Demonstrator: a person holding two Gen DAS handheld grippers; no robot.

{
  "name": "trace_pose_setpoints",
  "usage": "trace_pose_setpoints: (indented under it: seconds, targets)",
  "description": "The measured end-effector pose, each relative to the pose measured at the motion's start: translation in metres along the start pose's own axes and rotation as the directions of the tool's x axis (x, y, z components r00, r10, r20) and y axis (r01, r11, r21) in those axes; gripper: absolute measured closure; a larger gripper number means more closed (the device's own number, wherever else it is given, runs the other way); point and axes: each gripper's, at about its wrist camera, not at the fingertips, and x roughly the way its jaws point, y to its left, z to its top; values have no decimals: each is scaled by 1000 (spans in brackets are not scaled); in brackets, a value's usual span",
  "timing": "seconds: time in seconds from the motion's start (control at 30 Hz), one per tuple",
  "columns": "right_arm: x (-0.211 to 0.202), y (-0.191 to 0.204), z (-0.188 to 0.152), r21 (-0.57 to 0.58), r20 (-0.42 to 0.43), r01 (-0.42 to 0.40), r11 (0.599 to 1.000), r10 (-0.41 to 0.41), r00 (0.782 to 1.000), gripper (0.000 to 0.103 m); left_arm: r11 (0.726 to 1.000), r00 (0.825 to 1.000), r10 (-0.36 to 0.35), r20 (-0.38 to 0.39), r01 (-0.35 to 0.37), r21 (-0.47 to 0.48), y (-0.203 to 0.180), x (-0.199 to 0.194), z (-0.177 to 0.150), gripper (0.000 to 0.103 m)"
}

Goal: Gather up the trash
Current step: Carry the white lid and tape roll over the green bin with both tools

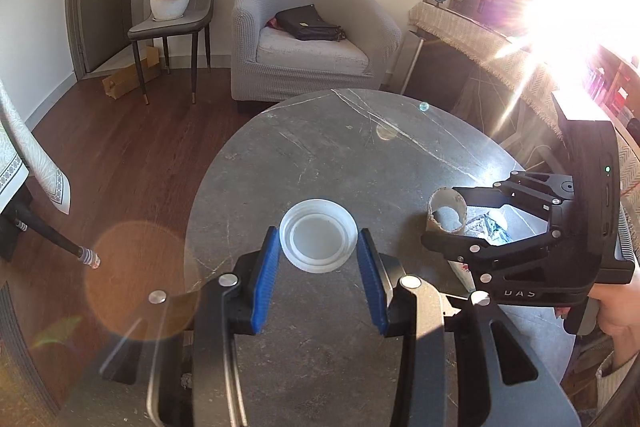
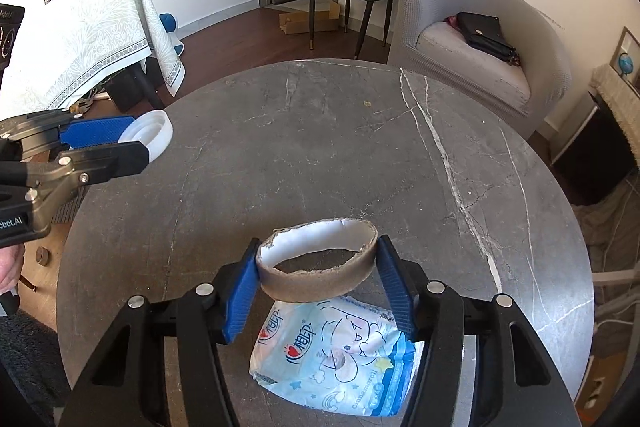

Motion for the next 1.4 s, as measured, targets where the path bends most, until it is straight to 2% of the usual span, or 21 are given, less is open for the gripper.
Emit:
trace_pose_setpoints:
  seconds: [0.2,0.37,0.47,0.67,0.77,0.87,1.0,1.17,1.3,1.4]
  targets:
    - [-16,18,3,9,48,6,1000,-7,999,45,1000,1000,-2,20,2,-17,17,-21,0,61]
    - [-34,49,5,11,84,12,1000,-13,996,45,997,998,-29,55,33,-72,34,-43,2,61]
    - [-43,73,14,-36,83,19,999,-16,996,45,996,997,-27,66,32,-86,43,-52,3,61]
    - [-51,101,15,-10,110,-57,998,58,992,45,993,998,19,62,-11,-115,64,-66,0,61]
    - [-52,112,13,5,135,-102,995,100,986,45,995,997,54,47,-50,-89,68,-72,-6,61]
    - [-52,123,12,2,129,-129,992,127,983,45,993,996,85,16,-83,-86,75,-79,-18,61]
    - [-70,132,18,15,172,-153,988,148,974,45,987,993,119,-4,-119,-110,88,-92,-37,61]
    - [-87,144,20,17,211,-205,979,197,958,45,980,992,113,-49,-119,-159,105,-98,-69,61]
    - [-86,154,18,11,202,-234,972,227,953,45,980,984,143,-107,-156,-125,108,-93,-96,61]
    - [-80,162,15,4,185,-252,968,247,951,45,977,981,131,-143,-152,-148,112,-88,-114,61]
